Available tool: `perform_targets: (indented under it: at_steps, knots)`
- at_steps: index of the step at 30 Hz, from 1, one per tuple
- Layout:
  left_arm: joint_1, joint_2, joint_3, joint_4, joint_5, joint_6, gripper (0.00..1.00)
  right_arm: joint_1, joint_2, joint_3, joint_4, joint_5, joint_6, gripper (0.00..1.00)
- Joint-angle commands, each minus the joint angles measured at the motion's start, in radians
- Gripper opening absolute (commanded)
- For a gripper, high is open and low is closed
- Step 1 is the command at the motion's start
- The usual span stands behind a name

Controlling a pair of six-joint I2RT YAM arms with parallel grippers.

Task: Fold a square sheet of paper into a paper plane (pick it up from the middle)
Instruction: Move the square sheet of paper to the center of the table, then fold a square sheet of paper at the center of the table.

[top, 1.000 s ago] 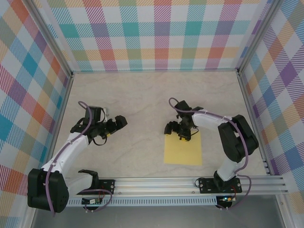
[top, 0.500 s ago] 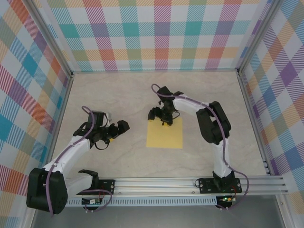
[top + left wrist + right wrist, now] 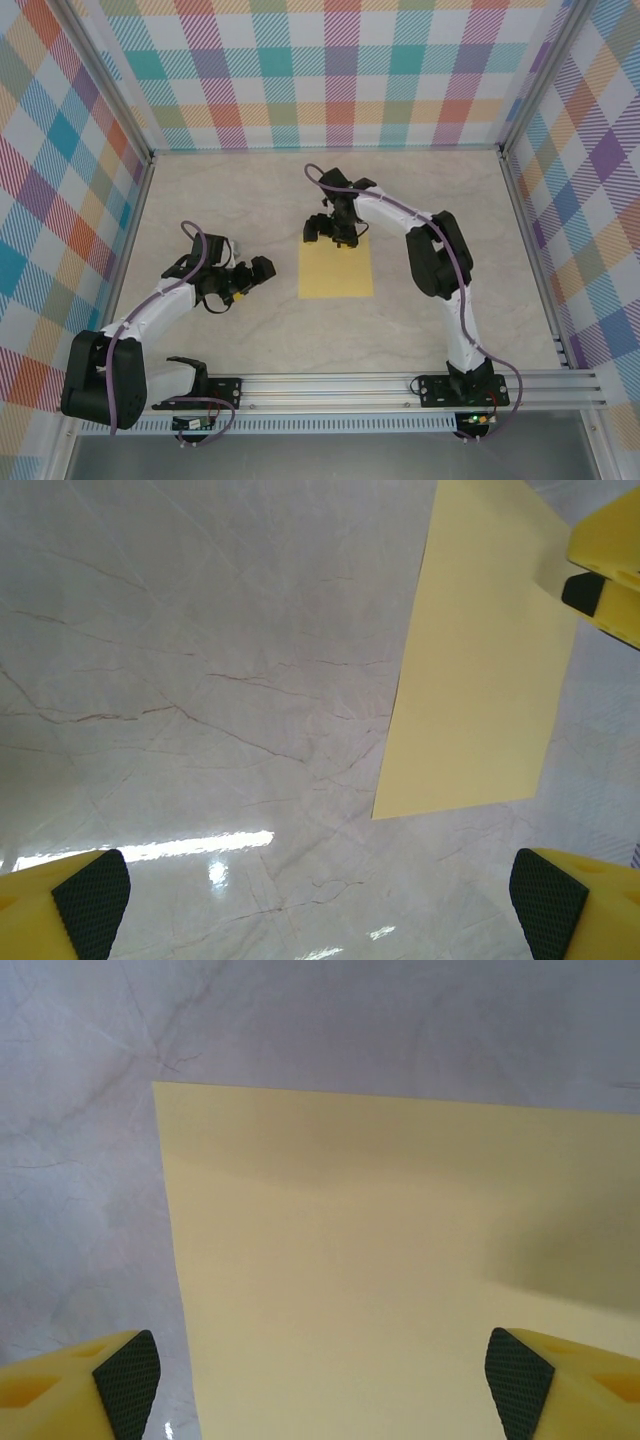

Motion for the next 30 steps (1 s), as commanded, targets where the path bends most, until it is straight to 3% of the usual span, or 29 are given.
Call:
perform_targets:
  at_steps: [1, 12, 18, 23, 28, 30]
  knots:
    - [-0.009, -0.013, 0.014, 0.028, 0.028, 0.015, 1.00, 0.005, -0.093, -0.070, -0.038, 0.092, 0.032, 0.88]
    - [-0.009, -0.069, -0.020, 0.020, 0.021, 0.024, 1.00, 0.006, -0.140, -0.325, 0.018, 0.107, 0.050, 0.83]
    - [-0.009, -0.101, -0.036, 0.047, -0.010, 0.027, 1.00, 0.006, -0.152, -0.329, -0.006, 0.094, -0.007, 0.85]
    - [-0.009, -0.131, -0.048, 0.102, -0.045, 0.013, 1.00, 0.021, -0.203, -0.231, -0.050, 0.220, -0.018, 1.00]
    - [-0.009, -0.160, -0.053, 0.116, -0.107, -0.010, 1.00, 0.067, -0.257, -0.262, 0.055, 0.359, 0.010, 1.00]
    - [-0.008, -0.163, -0.057, 0.122, -0.127, -0.023, 1.00, 0.068, -0.243, -0.242, 0.033, 0.359, 0.060, 1.00]
